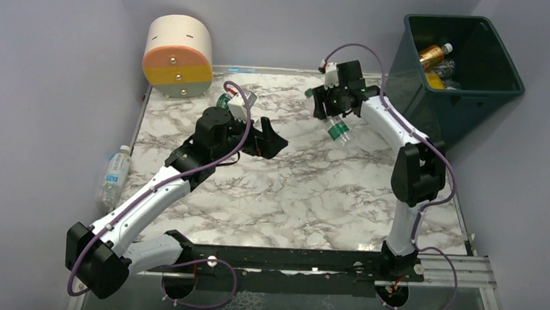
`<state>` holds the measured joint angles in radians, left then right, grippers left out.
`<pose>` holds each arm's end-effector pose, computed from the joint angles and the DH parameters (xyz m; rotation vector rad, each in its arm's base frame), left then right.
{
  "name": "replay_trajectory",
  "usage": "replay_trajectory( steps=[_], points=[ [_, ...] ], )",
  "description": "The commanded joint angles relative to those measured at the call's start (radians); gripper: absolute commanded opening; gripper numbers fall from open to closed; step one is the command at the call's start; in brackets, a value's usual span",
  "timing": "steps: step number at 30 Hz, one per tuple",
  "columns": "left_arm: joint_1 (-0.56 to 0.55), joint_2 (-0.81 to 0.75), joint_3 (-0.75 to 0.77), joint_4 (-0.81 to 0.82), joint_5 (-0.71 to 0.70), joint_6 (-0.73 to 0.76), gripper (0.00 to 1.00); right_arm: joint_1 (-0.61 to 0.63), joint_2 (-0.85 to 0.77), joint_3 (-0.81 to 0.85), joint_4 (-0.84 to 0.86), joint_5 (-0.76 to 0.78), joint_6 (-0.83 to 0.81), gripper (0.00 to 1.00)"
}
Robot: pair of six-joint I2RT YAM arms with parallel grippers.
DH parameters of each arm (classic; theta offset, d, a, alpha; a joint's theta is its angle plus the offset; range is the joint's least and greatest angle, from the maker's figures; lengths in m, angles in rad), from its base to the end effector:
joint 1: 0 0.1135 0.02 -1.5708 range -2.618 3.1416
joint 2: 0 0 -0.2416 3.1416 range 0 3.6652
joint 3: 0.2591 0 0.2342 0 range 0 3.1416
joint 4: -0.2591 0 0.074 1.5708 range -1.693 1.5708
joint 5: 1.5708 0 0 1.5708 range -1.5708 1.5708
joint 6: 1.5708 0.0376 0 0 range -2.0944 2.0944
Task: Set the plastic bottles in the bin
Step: Pick up the plastic bottle at the center of the board, then place the plastic bottle in the trash bin.
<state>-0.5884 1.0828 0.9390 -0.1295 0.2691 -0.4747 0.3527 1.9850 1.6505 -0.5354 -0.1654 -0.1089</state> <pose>0.1987 -0.1446 0.3241 0.3094 1.9275 -0.9730 0.3943 0.1517 0.2321 -0.6322 2.3661 0.3102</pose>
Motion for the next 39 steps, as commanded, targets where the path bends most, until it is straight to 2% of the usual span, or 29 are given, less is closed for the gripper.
replay_trajectory(
  steps=[1,9,19,25,33,39],
  points=[
    [0.004,-0.019,-0.009,0.029,0.010,-0.003,0.99,0.005,-0.102,0.122,-0.012,0.048,0.020,0.53],
    [0.006,-0.013,0.004,0.026,0.012,0.001,0.99,0.006,-0.088,0.303,-0.046,0.116,0.002,0.54],
    [0.006,-0.019,0.023,-0.006,-0.003,0.023,0.99,0.005,-0.109,0.491,0.068,0.296,-0.020,0.58],
    [0.005,-0.026,0.032,-0.021,-0.014,0.037,0.99,0.005,-0.263,0.359,0.333,0.437,-0.075,0.59],
    [0.006,-0.024,0.027,-0.015,-0.012,0.039,0.99,-0.001,-0.409,0.162,0.710,0.595,-0.239,0.61],
    [0.007,-0.034,0.015,-0.015,-0.012,0.036,0.99,-0.093,-0.456,0.082,0.916,0.627,-0.286,0.61]
  ],
)
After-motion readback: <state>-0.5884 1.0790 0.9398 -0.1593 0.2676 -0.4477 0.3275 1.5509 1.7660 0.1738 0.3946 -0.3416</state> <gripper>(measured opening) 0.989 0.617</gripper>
